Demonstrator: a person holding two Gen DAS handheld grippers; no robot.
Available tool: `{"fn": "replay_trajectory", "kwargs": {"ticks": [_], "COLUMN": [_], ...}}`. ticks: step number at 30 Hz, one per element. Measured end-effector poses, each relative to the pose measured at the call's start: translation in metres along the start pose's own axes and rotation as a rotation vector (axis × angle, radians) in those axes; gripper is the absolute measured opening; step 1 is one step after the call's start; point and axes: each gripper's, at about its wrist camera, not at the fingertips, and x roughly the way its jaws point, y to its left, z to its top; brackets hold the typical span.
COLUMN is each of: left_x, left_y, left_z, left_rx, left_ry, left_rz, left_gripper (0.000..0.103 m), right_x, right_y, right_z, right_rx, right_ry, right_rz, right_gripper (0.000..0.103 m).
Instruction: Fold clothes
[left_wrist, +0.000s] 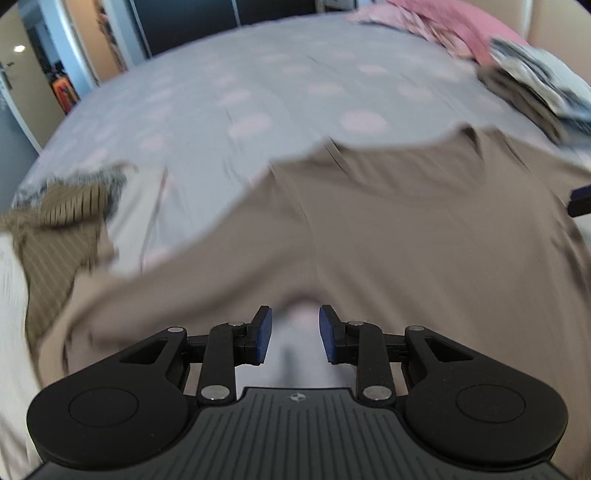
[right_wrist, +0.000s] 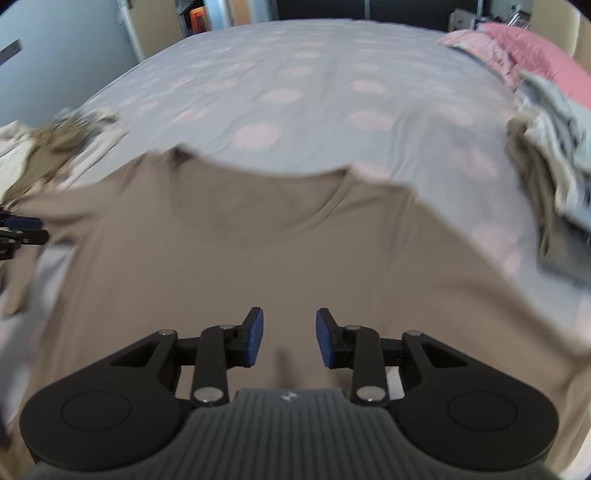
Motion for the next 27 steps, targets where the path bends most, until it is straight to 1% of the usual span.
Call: {"fn": "replay_trajectory", "kwargs": {"ticks": [2,5,9,12,14,17,19,23,27], "left_x": [-0.012,-0.025,-0.028,-0.023,-0.024,-0.028,-0.03,-0.029,-0.028], "left_y": [-0.007,-0.018,-0.032,-0.047,-0.053,-0.059,-0.06,-0.064,-0.074], "left_z": [-0.02,-0.051,-0.087,-0.102,-0.105,-0.102,-0.096,-0.087,-0.087], "left_rx": [0.013,0.051,0.096,0.153,0.178,0.187,0.172,0.153,0.172], "left_ry": [0.027,0.06,0.152,0.227,0.225,0.202,0.184,0.165,0.158], "left_rz": [-0.039,-0.067,-0.09,-0.075,-0.068,-0.066,-0.069,-0.076,-0.084], "left_gripper": [0.026,0.026,0.026,0.026,0.026,0.026,0.026,0.026,0.026], "right_x": [-0.01,-0.021,-0.032,-0.042,-0.048,-0.057,-0.061,-0.063,-0.053], "right_y": [0.014,0.027,0.036,0.042,0.046,0.051,0.048,0.03,0.024], "right_z": [-0.023,-0.061,-0.102,-0.127,-0.142,-0.162,-0.175,-0.199,-0.213], "right_rx": [-0.001,-0.003,-0.03,-0.038,-0.05,-0.088,-0.091,-0.031,-0.009], "right_ry": [0.022,0.077,0.157,0.207,0.237,0.27,0.297,0.375,0.432], "right_rz": [0.026,0.058,0.053,0.052,0.051,0.017,-0.004,-0.027,-0.046], "right_gripper": [0.035,0.035,0.034,0.034,0.034,0.034,0.034,0.034,0.034]}}
